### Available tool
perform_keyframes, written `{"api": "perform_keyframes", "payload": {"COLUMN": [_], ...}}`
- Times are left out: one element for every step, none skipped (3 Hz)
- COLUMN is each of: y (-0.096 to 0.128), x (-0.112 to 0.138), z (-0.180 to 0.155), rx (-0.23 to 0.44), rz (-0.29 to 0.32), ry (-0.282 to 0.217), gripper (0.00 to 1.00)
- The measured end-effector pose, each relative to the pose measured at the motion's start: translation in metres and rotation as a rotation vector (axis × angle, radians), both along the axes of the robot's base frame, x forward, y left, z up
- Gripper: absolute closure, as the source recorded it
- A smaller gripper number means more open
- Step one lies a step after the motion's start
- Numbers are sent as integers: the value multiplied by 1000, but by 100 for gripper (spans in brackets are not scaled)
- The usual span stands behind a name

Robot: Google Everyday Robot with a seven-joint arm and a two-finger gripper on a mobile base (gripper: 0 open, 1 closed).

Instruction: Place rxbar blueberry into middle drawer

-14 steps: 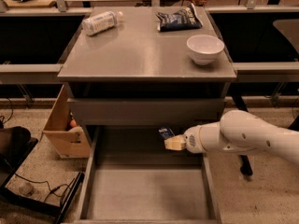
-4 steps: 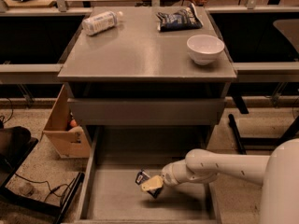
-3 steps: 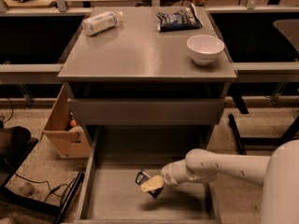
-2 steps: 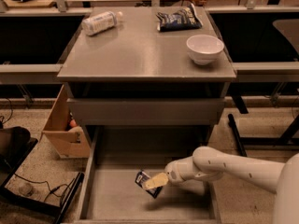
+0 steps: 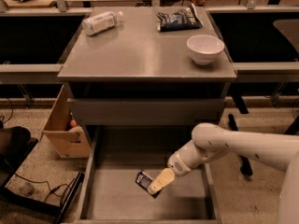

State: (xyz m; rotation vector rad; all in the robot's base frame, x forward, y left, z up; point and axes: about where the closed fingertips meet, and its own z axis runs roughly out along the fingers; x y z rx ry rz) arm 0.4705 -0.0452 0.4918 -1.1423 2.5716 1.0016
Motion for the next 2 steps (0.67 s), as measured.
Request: {"api": "perform_keyframes", "payload": {"y": [-12, -34], "x": [-44, -55], "z": [37, 94], "rx": [-299, -454], "rz": [113, 73], "ry": [50, 37], "gripper": [0, 0]}}
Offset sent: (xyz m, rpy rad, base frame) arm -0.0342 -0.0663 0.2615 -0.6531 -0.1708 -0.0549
